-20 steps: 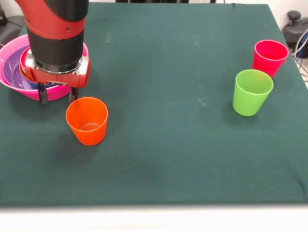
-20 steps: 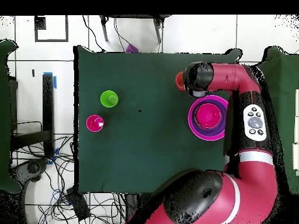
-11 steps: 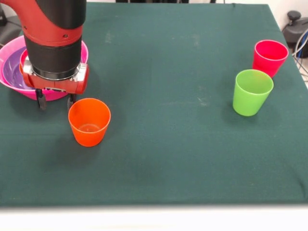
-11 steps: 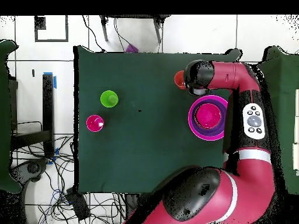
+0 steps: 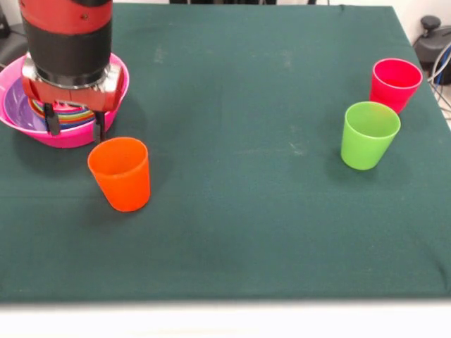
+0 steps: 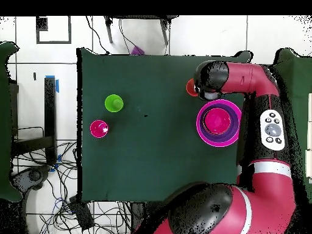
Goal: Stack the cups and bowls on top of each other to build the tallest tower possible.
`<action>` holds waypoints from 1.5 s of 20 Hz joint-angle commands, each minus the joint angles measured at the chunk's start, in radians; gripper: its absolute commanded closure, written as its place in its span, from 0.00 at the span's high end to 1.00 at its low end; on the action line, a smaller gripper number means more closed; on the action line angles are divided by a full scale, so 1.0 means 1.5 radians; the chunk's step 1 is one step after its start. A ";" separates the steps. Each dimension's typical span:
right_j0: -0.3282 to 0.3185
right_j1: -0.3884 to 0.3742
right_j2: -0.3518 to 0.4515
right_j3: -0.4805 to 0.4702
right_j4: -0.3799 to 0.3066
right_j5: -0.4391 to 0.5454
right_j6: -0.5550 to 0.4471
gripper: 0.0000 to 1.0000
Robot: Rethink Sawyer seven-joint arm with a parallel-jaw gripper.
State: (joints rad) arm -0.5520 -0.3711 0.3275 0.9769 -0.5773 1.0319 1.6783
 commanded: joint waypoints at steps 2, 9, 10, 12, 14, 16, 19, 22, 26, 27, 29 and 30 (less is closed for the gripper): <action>0.015 -0.051 -0.006 0.083 0.001 0.093 -0.122 1.00; 0.012 -0.050 0.008 0.083 0.016 0.090 -0.096 1.00; 0.012 -0.048 0.010 0.083 0.019 0.088 -0.092 1.00; 0.013 -0.045 0.010 0.078 0.020 0.085 -0.089 1.00; 0.015 -0.038 0.012 0.066 0.024 0.091 -0.090 1.00; 0.014 -0.040 0.010 0.068 0.027 0.085 -0.088 1.00; 0.012 -0.048 0.006 0.085 0.031 0.071 -0.082 1.00; 0.011 -0.052 0.006 0.096 0.033 0.059 -0.074 1.00; 0.014 -0.043 0.006 0.087 0.031 0.052 -0.066 1.00; 0.014 -0.036 0.007 0.078 0.027 0.051 -0.070 1.00; 0.009 -0.028 0.008 0.077 0.020 0.027 -0.074 1.00; 0.007 -0.020 0.009 0.072 0.016 0.019 -0.076 1.00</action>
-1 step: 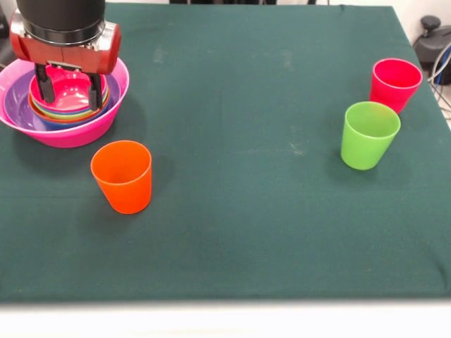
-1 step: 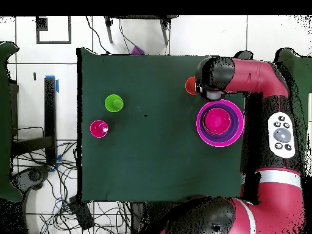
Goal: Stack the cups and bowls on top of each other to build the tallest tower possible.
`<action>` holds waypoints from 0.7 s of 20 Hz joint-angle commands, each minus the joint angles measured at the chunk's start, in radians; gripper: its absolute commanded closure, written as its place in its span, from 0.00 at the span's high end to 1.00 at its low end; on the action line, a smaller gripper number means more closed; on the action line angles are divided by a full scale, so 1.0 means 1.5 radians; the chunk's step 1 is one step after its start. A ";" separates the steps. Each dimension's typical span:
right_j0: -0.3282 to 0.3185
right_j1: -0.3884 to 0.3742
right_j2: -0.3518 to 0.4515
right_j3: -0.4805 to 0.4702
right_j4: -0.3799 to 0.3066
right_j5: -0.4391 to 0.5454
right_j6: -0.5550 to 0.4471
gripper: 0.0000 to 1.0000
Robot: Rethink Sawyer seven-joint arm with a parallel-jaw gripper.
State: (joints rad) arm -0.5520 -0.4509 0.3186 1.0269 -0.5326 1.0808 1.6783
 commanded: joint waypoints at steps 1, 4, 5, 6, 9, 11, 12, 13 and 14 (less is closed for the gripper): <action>0.005 0.040 0.016 0.033 -0.017 -0.022 -0.078 1.00; 0.003 0.048 0.019 0.020 -0.019 -0.023 -0.081 1.00; 0.007 0.058 0.022 -0.006 -0.018 -0.008 -0.083 1.00; 0.009 0.060 0.022 -0.014 -0.017 0.001 -0.083 1.00; 0.009 0.061 0.023 -0.023 -0.013 0.009 -0.082 1.00; 0.007 0.059 0.021 -0.015 -0.011 0.003 -0.080 1.00; 0.007 0.059 0.021 -0.014 -0.011 0.000 -0.080 1.00; 0.006 0.055 0.020 -0.006 -0.011 -0.005 -0.079 1.00; 0.006 0.054 0.019 -0.004 -0.011 -0.007 -0.078 1.00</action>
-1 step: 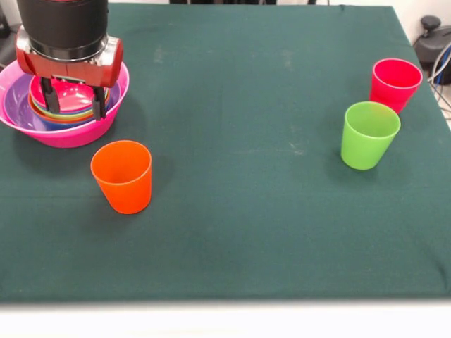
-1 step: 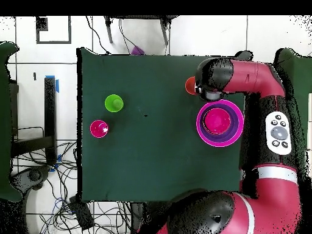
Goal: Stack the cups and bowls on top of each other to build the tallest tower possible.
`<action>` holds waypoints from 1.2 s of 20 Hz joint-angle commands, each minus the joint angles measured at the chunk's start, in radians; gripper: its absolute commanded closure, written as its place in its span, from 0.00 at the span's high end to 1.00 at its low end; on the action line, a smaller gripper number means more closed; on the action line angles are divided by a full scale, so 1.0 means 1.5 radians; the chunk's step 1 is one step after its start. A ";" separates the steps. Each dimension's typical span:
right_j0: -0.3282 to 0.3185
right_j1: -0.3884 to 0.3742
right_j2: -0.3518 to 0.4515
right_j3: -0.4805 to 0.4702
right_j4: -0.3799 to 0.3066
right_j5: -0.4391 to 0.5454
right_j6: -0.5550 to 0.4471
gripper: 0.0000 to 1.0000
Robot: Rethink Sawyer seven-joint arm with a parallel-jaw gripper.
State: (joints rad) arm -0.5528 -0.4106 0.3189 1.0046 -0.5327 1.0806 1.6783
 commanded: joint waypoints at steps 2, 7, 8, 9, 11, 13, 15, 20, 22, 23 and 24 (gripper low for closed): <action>0.007 0.025 0.018 0.013 -0.011 -0.007 -0.077 1.00; 0.008 0.025 0.018 0.013 -0.009 -0.004 -0.074 1.00; 0.008 0.025 0.017 0.015 -0.009 -0.007 -0.071 1.00; 0.009 0.026 0.016 0.017 -0.010 -0.010 -0.068 1.00; 0.010 0.030 0.015 0.018 -0.013 -0.021 -0.063 1.00; 0.011 0.035 0.016 0.013 -0.015 -0.023 -0.063 1.00; 0.011 0.039 0.019 0.002 -0.015 -0.019 -0.068 1.00; 0.012 0.041 0.024 -0.022 -0.012 -0.007 -0.070 1.00; 0.013 0.049 0.026 -0.036 -0.011 0.001 -0.072 1.00; 0.013 0.052 0.027 -0.039 -0.010 0.001 -0.072 1.00; 0.013 0.055 0.027 -0.041 -0.010 0.000 -0.071 1.00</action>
State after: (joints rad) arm -0.5528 -0.3931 0.3193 0.9847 -0.5327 1.0806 1.6783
